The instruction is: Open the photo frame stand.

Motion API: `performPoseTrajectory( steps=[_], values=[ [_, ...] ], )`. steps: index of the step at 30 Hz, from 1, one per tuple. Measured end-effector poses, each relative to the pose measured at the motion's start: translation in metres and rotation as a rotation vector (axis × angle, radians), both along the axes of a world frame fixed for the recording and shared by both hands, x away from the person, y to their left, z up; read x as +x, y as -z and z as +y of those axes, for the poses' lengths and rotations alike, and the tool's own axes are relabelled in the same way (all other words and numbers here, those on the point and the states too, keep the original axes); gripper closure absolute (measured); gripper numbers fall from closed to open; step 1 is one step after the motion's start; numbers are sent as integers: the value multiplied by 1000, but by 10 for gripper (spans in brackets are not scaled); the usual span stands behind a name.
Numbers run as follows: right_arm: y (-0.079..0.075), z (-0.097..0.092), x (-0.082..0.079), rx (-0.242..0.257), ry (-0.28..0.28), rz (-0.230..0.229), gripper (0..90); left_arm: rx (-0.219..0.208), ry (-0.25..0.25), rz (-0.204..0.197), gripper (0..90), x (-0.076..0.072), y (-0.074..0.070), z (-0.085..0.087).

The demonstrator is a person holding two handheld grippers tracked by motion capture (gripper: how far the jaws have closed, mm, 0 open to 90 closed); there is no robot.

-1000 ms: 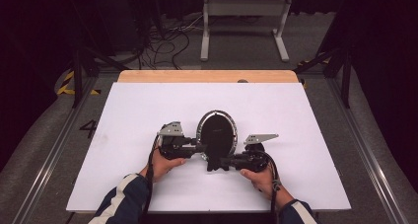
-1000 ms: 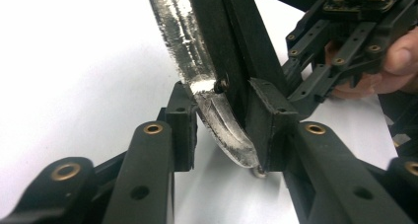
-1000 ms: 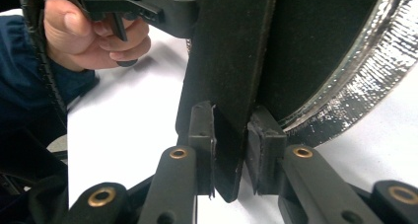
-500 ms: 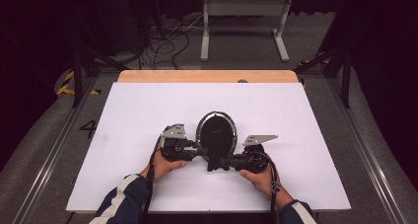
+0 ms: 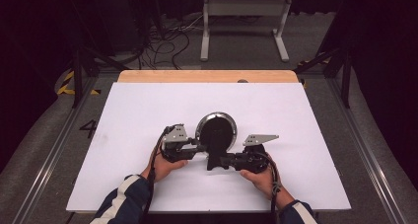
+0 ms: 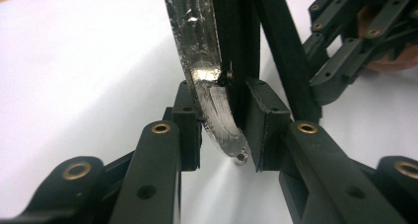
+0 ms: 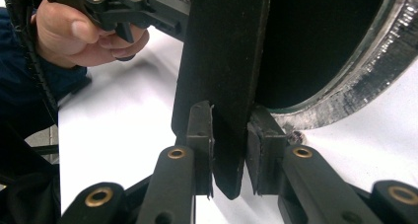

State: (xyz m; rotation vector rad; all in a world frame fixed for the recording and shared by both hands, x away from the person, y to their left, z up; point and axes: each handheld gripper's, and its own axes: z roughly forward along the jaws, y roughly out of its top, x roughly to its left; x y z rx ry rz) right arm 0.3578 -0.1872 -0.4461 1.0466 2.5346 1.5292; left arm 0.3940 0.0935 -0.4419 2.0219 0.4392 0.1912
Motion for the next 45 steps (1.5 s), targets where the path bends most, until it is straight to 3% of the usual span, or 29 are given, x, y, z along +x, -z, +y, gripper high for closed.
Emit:
performPoseTrajectory(
  steps=[22,45],
  values=[
    [-3,4,-5,-25,-31,-7,749,92,-96,-159,730,-7,-3,-2],
    [1,10,-6,-67,-22,-15,747,137,-144,-234,721,-9,1,-4]
  ],
)
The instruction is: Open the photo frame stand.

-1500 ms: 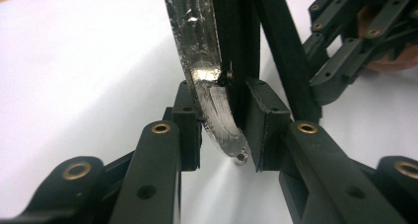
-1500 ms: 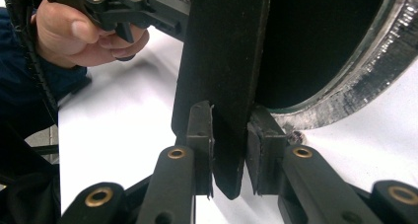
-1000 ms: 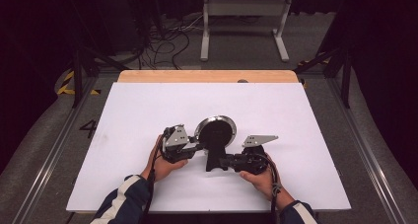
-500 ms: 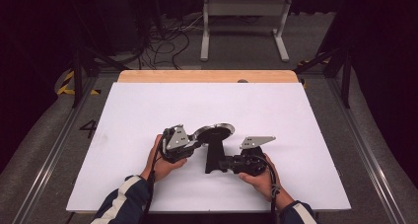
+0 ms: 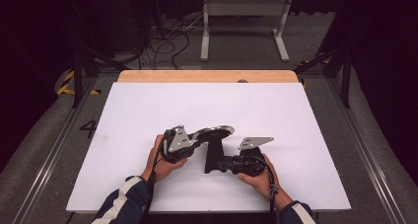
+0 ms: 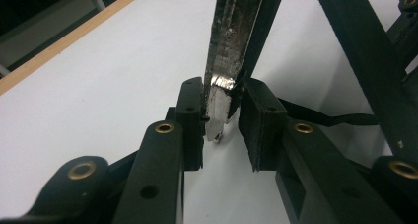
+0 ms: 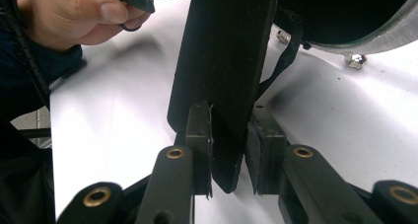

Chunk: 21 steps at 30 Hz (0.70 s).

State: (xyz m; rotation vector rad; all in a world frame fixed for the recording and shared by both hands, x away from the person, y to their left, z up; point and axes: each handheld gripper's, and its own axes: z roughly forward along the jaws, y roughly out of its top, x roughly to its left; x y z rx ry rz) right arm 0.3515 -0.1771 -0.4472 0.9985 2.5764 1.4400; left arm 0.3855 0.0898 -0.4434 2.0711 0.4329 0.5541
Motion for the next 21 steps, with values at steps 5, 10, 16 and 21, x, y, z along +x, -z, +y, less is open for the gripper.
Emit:
performPoseTrajectory(
  steps=[5,10,16,21],
  values=[
    [1,1,0,-12,0,-3,746,15,-4,-18,719,-1,1,-1],
    [2,3,-1,-32,1,-15,747,23,-5,-26,717,-1,1,-1],
    [4,5,-2,-47,1,-20,750,38,-5,-38,712,-1,2,-1],
    [5,5,-2,-48,3,-20,750,35,-6,-36,712,-1,3,-1]
  ],
)
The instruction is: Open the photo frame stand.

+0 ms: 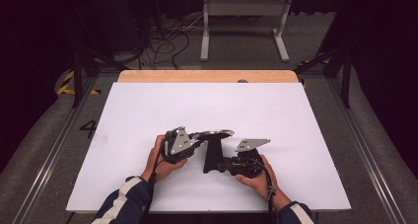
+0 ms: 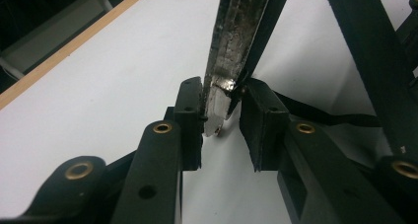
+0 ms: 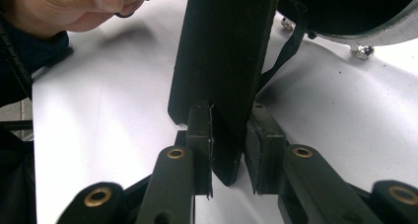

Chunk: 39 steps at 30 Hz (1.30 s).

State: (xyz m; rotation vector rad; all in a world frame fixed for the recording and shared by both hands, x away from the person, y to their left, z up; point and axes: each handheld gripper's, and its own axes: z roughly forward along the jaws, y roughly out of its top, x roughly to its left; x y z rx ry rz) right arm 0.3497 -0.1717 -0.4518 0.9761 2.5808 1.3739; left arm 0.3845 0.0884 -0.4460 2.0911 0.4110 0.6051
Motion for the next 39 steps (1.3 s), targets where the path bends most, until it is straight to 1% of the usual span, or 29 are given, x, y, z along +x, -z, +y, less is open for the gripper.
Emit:
performPoseTrajectory(
  steps=[4,10,17,21,25,31,35,39],
  values=[
    [0,0,0,0,-2,0,751,-1,0,3,711,0,0,1],
    [0,0,0,-1,-3,0,752,-11,0,22,713,1,1,3],
    [0,0,-1,-9,-3,-7,749,-21,-6,29,688,2,0,7],
    [-1,1,-1,-16,-2,-12,750,-24,-11,31,648,2,-1,10],
    [0,0,-1,-19,-4,-12,752,-18,-10,27,636,2,-1,11],
    [-1,-1,-3,-36,-3,-24,759,-11,-3,30,599,1,-3,14],
    [-3,-2,-4,-37,-3,-31,755,-8,-2,42,566,0,-3,15],
    [-5,-4,-5,-30,-1,-34,753,-5,4,45,547,-1,-4,18]
  ],
)
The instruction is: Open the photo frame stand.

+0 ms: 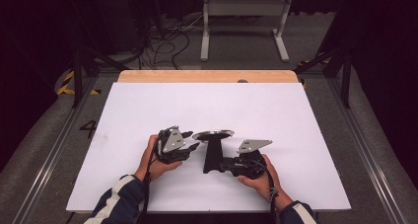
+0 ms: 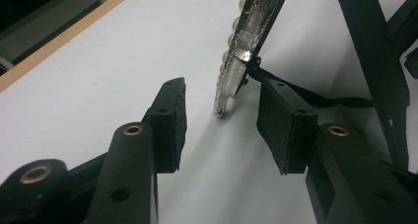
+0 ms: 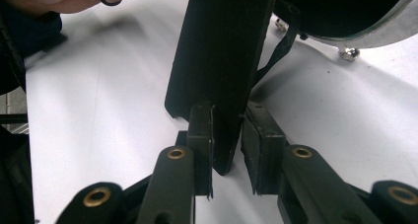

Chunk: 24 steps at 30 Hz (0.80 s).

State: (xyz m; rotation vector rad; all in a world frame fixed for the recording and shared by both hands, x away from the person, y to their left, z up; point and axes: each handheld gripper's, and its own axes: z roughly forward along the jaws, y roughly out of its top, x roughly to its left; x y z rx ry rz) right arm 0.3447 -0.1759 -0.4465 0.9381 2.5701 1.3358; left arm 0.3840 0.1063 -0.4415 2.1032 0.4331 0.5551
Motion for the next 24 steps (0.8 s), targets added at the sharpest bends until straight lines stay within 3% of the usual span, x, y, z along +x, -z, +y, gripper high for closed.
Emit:
performPoseTrajectory(
  steps=[7,11,18,24],
  values=[
    [-7,-4,-4,5,11,-21,740,-3,12,5,540,0,-1,2],
    [-16,-10,-9,13,33,-66,761,5,18,6,547,0,-1,1],
    [-25,-13,-19,31,82,-143,898,-4,26,14,618,1,0,1],
    [-29,-4,-27,41,107,-196,900,-3,29,23,667,2,1,0]
  ],
)
